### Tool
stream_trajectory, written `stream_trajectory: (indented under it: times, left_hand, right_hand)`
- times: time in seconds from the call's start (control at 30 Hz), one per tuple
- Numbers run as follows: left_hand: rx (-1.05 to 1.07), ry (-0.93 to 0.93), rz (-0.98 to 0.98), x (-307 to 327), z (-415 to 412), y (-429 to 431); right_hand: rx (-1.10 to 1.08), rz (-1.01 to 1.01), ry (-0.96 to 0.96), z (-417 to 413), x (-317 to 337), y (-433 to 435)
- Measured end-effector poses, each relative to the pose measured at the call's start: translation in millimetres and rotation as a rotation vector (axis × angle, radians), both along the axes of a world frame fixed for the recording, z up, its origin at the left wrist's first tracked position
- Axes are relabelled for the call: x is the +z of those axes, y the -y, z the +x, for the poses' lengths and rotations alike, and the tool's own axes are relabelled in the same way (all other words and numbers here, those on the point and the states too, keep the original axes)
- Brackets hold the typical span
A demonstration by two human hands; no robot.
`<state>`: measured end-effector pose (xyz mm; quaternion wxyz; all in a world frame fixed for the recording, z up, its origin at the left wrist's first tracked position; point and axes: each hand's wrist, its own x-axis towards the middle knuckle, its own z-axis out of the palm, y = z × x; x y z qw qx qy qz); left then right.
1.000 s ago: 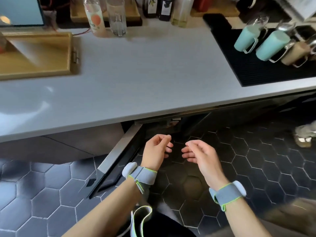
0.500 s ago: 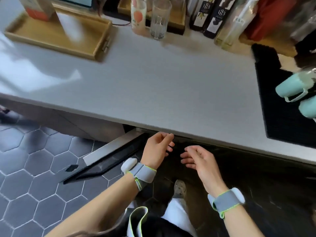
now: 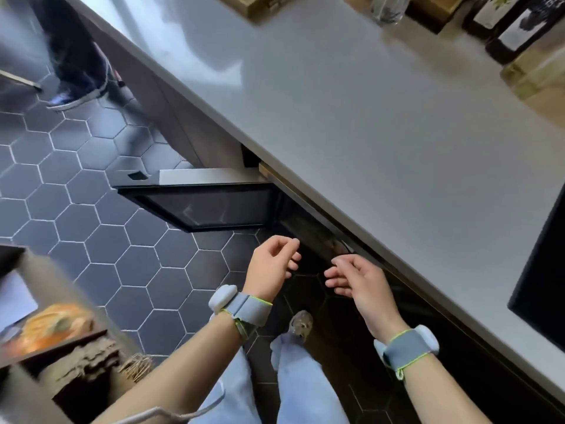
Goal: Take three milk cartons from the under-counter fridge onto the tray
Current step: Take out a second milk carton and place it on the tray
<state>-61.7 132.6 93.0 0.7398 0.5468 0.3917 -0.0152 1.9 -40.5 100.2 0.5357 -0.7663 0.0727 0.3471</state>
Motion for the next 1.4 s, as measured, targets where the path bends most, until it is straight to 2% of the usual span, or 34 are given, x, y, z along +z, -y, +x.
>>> stream_trajectory:
  times: [0.37, 0.63, 0.8, 0.9, 1.03, 1.4]
  left_hand:
    - [0.04, 0.005, 0.017, -90, -31, -7]
    - [-0.038, 0.042, 0.059, -180, -24, -9]
    - [-0.006, 0.041, 0.082, -250, 0, -8]
    - [-0.049, 0.079, 0.145, -307, 20, -8]
    - [-0.073, 0.124, 0.118, -357, 46, -15]
    - [-0.35, 0.446, 0.286, -513, 163, -32]
  right_hand:
    - [0.011, -0.047, -0.074, -2, -80, -27]
    - [-0.117, -0.037, -0.1, -1, -171, -27]
    - [-0.152, -0.039, -0.117, 10, -244, -21]
    - [-0.185, 0.011, -0.067, 24, -303, -17]
    - [-0.252, 0.068, -0.02, 40, -357, -25]
    - [-0.367, 0.236, 0.215, 110, -518, -48]
